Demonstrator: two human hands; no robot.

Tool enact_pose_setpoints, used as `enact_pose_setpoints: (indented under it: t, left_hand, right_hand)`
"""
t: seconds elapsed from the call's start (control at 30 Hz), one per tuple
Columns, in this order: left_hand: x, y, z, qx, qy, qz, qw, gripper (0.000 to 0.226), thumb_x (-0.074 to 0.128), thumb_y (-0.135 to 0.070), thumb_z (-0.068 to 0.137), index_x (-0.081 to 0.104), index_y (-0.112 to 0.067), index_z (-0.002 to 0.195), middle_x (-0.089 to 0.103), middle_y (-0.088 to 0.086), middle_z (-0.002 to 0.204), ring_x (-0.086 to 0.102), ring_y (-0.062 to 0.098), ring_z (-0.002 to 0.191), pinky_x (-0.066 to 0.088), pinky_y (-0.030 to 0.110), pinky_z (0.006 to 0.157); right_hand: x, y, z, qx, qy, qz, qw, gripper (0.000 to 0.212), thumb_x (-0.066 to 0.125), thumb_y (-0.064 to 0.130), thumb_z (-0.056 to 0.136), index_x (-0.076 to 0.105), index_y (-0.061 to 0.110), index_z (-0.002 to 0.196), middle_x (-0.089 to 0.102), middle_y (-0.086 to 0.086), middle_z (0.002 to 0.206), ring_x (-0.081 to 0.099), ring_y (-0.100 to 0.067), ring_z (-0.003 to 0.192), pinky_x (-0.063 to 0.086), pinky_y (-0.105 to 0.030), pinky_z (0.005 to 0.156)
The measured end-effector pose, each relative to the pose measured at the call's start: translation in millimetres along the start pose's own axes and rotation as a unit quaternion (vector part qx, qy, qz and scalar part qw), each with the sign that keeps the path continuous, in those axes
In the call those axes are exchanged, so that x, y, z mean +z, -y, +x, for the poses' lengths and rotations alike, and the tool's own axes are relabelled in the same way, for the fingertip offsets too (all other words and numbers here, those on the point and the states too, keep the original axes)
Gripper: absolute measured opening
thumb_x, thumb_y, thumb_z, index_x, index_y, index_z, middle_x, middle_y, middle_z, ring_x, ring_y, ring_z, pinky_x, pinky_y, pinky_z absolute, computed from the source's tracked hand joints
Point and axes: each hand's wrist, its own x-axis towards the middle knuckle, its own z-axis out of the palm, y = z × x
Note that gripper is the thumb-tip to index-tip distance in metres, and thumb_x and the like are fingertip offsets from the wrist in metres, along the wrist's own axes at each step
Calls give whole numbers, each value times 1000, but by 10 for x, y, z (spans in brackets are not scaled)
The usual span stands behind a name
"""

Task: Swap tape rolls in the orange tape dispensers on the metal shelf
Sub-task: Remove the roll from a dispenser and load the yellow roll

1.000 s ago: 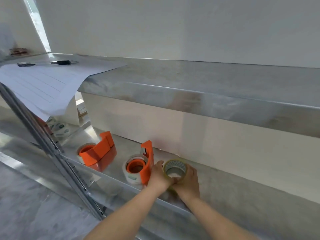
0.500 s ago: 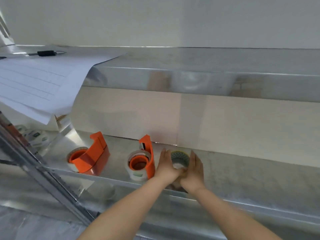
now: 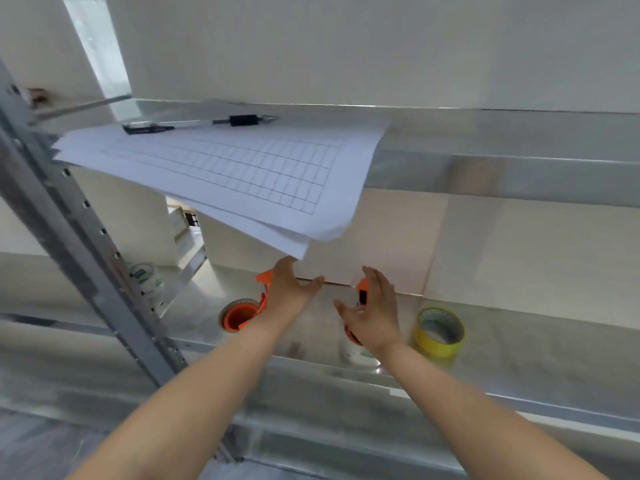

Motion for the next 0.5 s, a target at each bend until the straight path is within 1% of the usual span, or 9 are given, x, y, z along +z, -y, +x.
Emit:
enact_pose_setpoints:
  t: [0.03,0.1,0.2,0.27,0.3,0.33,0.4,0.47,0.5]
  left_hand:
    - [-162,145,23,-3,-12,11,1000,69,73,-31,73,43,-12,132,43,7,140,43,21,127,29,20,94]
    - [-441,444,56,-18,-34,26,999,69,72,-28,72,42,-11,133,43,9,140,44,22,127,31,22,95]
    - [-747,816,112,-79,-52,46,994,68,70,-29,74,42,-11,133,43,10,141,44,25,128,37,31,103]
    - [-869,1018,149,-129,-30,58,989,67,67,-30,79,39,-8,136,43,13,141,43,28,129,36,35,106]
    - [-904,1107,166,-154,-6,60,986,67,65,-30,81,37,-6,137,43,15,142,43,29,130,35,36,106]
    - [-925,1182,177,-178,20,63,982,66,62,-30,84,35,-5,138,43,16,142,42,30,130,34,35,107]
    - [-933,1285,182,-211,67,80,972,64,57,-32,88,34,-3,140,49,18,138,46,31,128,35,34,107]
    - [-905,1340,187,-220,98,85,967,60,54,-30,89,35,-2,139,56,20,131,52,32,122,38,33,105]
    - [-888,1350,189,-218,105,85,967,57,54,-27,89,38,-2,137,57,20,129,53,32,120,40,32,102]
  right_hand:
    - [144,76,-8,-11,3,-2,1000,79,68,43,75,30,16,139,33,-6,146,26,-23,137,21,-42,117]
    - [453,212,-52,-18,30,10,999,77,67,44,75,30,19,139,31,-5,147,23,-21,138,16,-31,116]
    - [887,439,-125,-3,102,59,993,77,69,43,73,31,21,137,31,-5,146,26,-17,136,19,-24,111]
    - [1136,589,-164,-16,152,98,983,73,71,38,69,36,26,131,45,-4,132,41,-16,125,34,-32,110]
    - [1247,643,-192,-20,177,114,977,77,71,36,67,33,28,133,47,-3,128,44,-16,121,39,-37,106]
    - [1348,677,-224,-18,199,124,972,85,71,36,66,26,30,138,45,-4,132,43,-17,123,40,-40,106]
    - [1509,693,-272,3,225,111,968,97,72,41,66,12,32,143,28,-6,147,33,-21,134,33,-38,112]
    - [1623,666,-292,32,217,86,972,96,72,39,69,11,34,143,14,-7,152,28,-22,138,31,-34,113]
    - [1661,657,-292,36,204,79,975,92,72,34,70,15,33,142,15,-8,152,32,-23,136,32,-32,111]
